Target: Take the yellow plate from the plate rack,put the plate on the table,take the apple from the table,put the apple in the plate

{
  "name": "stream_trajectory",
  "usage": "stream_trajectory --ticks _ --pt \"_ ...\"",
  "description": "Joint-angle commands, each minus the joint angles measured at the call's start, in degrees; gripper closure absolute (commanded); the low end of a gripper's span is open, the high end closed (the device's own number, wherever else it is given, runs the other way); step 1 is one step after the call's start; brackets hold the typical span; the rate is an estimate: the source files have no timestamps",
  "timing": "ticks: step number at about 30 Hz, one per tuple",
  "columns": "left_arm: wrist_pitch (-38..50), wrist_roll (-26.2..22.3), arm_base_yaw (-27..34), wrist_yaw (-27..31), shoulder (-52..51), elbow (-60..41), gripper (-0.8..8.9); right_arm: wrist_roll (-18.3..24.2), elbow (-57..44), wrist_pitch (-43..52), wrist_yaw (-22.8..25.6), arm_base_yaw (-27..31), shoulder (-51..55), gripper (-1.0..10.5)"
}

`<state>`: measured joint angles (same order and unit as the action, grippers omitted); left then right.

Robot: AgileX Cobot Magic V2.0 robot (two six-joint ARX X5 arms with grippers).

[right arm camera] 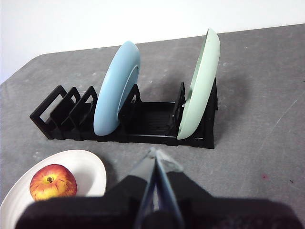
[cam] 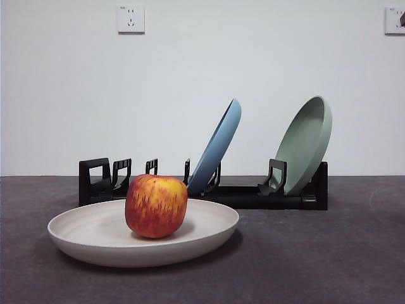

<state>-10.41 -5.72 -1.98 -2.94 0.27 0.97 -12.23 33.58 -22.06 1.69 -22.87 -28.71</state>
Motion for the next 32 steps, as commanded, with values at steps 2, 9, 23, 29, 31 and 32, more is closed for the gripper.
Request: stream_trajectory --ticks 2,9,23,29,31,32 --pt "0.09 0.37 0.22 -0.11 -0.09 -0.76 8.16 -0.35 -0.55 0.31 0.20 -0.11 0.11 9.5" --pt "0.09 0.37 0.22 -0.13 -0.09 -0.76 8.16 2.16 -0.55 0.15 0.59 -0.11 0.22 9.5" --pt "0.09 0.37 0.20 -0.13 -0.09 -0.76 8.16 13.07 -8.63 5.60 -2.99 11.65 9.42 9.5" --pt "0.09 0.37 0.20 -0.11 -0.09 -0.76 8.16 13.18 -19.21 15.96 -6.51 16.85 16.13 9.5" --pt "0.09 0.37 0.22 -0.11 -0.09 -0.76 8.16 13.18 -22.45 17.38 -6.32 17.20 18.25 9.5" --pt "0.09 0.37 0.22 -0.11 -0.09 -0.76 8.16 13.18 -23.63 17.29 -6.21 17.25 19.17 9.5"
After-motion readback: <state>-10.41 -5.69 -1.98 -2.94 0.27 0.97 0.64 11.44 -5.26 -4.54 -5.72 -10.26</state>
